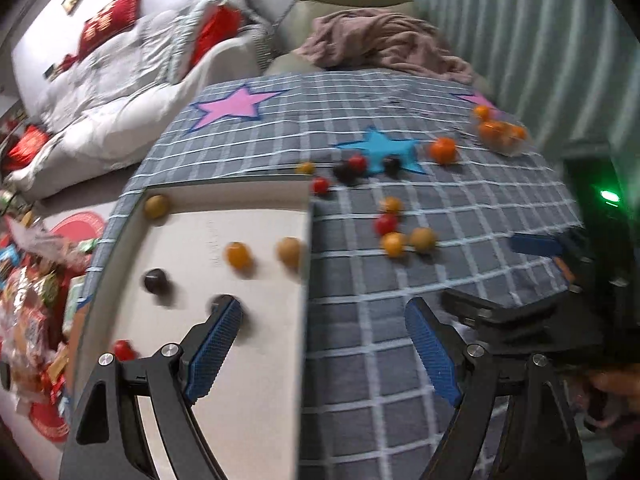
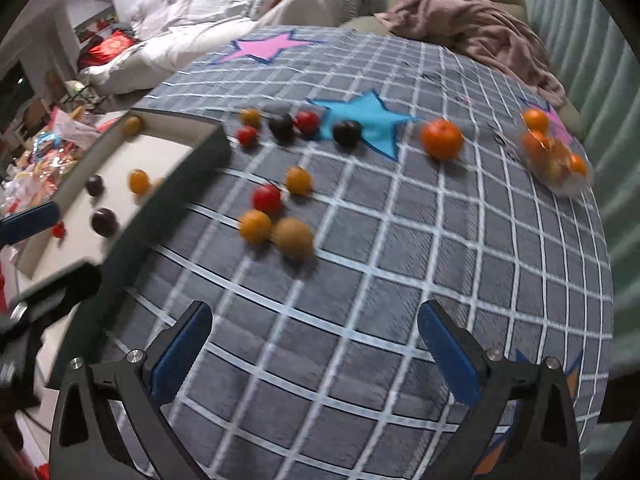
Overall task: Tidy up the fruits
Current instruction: 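Move both tools back to the fruits and grasp a brown kiwi with the right tool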
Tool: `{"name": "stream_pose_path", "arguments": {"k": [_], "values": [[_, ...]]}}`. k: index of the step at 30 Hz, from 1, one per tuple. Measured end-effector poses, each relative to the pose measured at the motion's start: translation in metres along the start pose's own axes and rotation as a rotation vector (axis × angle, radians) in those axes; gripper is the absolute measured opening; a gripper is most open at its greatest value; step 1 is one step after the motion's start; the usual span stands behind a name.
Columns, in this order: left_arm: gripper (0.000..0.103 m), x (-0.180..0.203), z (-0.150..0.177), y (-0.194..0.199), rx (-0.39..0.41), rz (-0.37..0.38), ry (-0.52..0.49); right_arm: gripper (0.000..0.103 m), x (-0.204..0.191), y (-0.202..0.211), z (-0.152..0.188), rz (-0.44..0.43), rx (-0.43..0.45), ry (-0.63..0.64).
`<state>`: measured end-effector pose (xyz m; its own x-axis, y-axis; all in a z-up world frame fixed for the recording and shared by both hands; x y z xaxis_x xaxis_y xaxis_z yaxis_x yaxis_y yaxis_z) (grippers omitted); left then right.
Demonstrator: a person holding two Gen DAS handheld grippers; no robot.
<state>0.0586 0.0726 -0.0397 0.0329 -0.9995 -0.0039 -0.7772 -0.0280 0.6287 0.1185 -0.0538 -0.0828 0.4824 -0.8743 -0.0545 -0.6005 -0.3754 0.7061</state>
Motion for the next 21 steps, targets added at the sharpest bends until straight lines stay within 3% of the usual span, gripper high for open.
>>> {"name": "stream_pose_path", "arguments": {"k": [3, 9, 12, 17, 21], "values": [[0.085, 0.019, 0.008, 0.002, 0.001, 0.033, -0.017, 0.103, 0.005, -0.005, 0.003, 0.019, 0.008, -0.001], [0.085, 0.019, 0.024, -0.002, -0.026, 0.001, 0.023, 0.103, 0.007, -0.017, 0.002, 0.000, 0.029, 0.019], [0.085, 0.023, 0.030, -0.004, -0.025, -0.027, -0.010, 0.101, 0.006, -0.022, 0.001, -0.023, 0.031, 0.029], [0.085, 0.037, 0.038, -0.011, -0.026, -0.034, -0.062, 0.085, 0.004, -0.028, -0.006, -0.064, 0.041, 0.051], [0.085, 0.047, 0.041, -0.025, -0.045, -0.046, -0.084, 0.065, -0.007, -0.031, -0.012, -0.099, 0.051, 0.106]]}}
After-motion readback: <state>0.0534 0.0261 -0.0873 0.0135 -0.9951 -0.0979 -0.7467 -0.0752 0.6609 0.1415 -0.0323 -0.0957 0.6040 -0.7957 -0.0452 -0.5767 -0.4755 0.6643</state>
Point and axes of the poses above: each gripper's, at about its wrist camera, not at the fingertips, and y roughly against the way its jaws point, x to its right, z to its underside, the point moved 7 cm from there along -y, roughly the way its jaws point, and after that the axes turned 15 degrees about x, right-handed, at the moved point
